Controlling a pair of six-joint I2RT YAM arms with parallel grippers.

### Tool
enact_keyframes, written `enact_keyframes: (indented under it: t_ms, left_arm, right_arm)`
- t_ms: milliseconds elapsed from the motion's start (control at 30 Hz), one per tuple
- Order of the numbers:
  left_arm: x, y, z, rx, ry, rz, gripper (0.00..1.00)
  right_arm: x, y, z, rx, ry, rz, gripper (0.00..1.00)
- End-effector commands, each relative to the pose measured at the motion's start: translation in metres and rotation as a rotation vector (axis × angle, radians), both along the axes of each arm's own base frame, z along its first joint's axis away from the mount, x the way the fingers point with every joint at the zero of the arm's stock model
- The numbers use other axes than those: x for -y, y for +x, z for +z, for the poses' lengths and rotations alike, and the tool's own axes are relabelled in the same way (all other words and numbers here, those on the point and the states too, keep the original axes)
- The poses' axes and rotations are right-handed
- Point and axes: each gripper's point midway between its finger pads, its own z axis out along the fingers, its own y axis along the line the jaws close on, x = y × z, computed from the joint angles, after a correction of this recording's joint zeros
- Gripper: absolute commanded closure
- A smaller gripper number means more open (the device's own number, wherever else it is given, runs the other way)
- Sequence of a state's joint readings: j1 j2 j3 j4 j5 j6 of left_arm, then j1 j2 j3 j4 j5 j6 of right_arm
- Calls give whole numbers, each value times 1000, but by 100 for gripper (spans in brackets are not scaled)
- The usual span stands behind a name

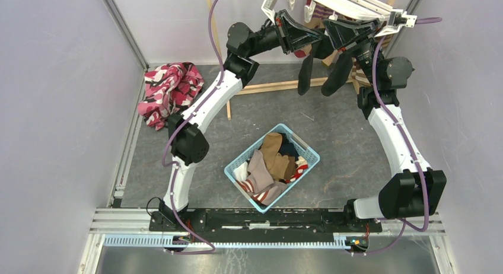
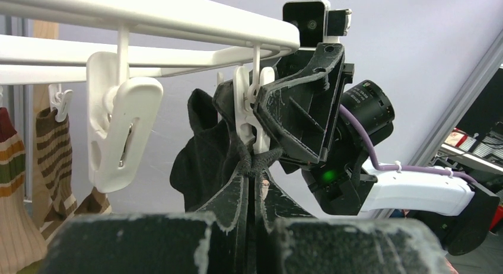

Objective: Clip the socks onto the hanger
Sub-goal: Clamp the sock onto the hanger.

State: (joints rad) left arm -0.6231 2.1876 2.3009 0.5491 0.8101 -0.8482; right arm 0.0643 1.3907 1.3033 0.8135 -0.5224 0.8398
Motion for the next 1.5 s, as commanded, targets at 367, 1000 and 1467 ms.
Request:
enact_keyframes:
  t_ms: [367,1000,1467]
  left_arm:
    - [-4,-12,-17,77,55,-35,98]
    - [6,-5,-5,178,33,32,98]
    - [7,3,-2,54,29,39,98]
  right_arm:
    - [1,-15,23,69,-15,4,88]
    - [-6,-16,16,80,-55,48,88]
    - [-6,-16,17,84,-59,51,88]
